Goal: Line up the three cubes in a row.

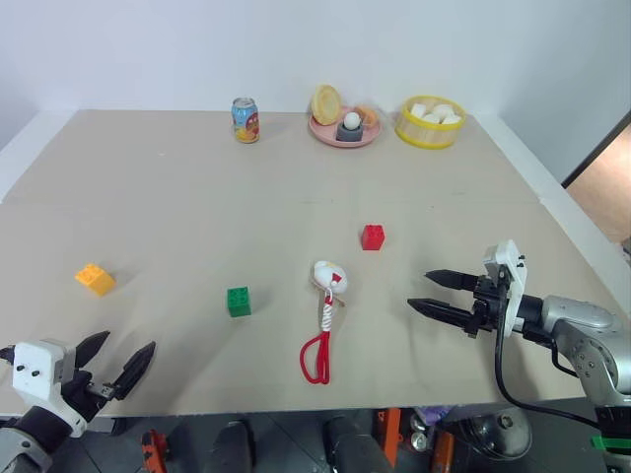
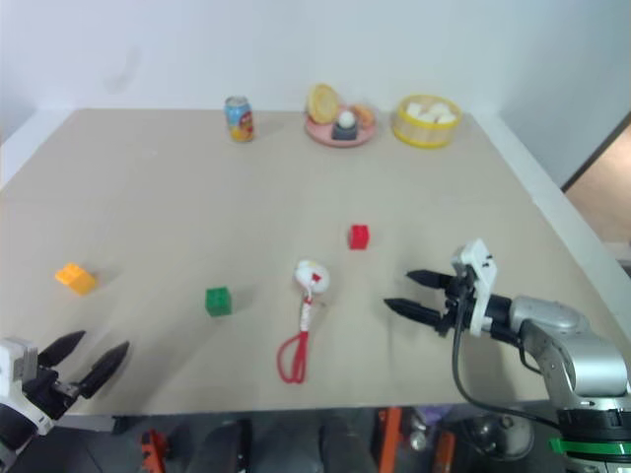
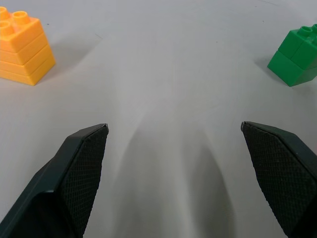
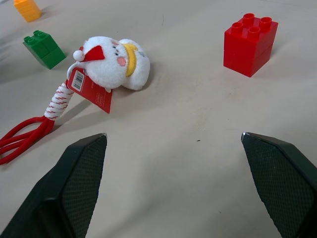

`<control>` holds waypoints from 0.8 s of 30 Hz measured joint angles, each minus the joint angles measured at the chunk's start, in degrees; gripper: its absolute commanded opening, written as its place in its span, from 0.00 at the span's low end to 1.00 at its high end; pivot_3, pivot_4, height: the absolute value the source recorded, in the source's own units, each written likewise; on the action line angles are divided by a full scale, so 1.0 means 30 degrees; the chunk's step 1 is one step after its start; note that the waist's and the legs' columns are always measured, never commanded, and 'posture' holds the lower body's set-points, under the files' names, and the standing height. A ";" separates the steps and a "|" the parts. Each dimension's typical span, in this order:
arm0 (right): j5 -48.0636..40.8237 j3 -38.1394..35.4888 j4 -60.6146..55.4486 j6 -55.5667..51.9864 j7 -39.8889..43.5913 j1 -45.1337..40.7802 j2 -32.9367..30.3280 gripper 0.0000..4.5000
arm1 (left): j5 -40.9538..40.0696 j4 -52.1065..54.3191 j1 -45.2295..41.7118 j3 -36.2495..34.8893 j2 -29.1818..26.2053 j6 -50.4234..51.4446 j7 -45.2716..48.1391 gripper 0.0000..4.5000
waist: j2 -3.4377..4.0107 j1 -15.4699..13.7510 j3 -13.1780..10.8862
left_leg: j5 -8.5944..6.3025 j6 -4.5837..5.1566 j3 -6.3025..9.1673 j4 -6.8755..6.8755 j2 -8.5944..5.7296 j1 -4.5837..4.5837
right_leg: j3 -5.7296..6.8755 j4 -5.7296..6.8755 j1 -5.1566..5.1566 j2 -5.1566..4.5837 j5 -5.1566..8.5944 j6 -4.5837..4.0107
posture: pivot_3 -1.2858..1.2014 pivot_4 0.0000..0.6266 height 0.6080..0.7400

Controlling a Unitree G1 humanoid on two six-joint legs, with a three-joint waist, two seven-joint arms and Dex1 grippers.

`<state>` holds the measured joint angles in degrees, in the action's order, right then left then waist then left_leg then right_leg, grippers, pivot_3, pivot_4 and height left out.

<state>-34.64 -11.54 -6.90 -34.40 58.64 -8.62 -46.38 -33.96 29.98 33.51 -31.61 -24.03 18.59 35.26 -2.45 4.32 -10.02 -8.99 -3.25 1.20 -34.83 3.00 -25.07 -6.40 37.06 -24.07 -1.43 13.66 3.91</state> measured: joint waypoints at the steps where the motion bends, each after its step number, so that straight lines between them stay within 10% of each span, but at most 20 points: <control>1: 0.0000 0.0000 0.0000 0.0000 0.0000 0.0000 0.0000 1.00 | 0.0000 0.0000 0.0000 0.0000 0.0000 0.0000 0.0000 0.99 | 0.0000 -0.0001 0.0000 | 0.0000 0.0000 0.0000 0.0000 0.0000 0.0000 | -0.0001 0.0000 0.0000 0.0000 0.0000 0.0000 | 0.52 0.24 1.00; 15: -0.1310 0.0561 -0.2667 -0.1673 0.0448 -0.1003 -0.0192 1.00 | -0.0699 -0.1589 -0.3219 0.1356 -0.3453 -0.1253 0.5235 0.99 | 0.0015 -0.0011 0.0000 | 0.0001 0.0002 -0.0001 0.0008 0.0014 -0.0003 | 0.0004 0.0024 0.0015 0.0008 -0.0005 0.0000 | 0.52 0.24 1.00; 24: 0.0204 0.4858 -0.1016 -0.0490 0.1971 -0.5404 0.1296 1.00 | -0.1804 -0.0277 -1.0935 0.4408 -0.5080 0.0112 0.5058 0.99 | 0.0013 -0.0011 0.0001 | 0.0027 0.0034 -0.0002 0.0004 0.0012 -0.0014 | -0.0001 0.0036 0.0042 0.0026 -0.0031 0.0064 | 0.52 0.24 1.00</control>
<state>-34.02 3.04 -9.95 -35.87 64.55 -24.83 -42.49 -39.37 29.15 0.71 -18.39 -39.27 18.92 50.43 -2.41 4.29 -10.01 -8.91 -3.15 1.19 -34.82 3.04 -25.11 -6.40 37.17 -23.94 -1.35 13.57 4.11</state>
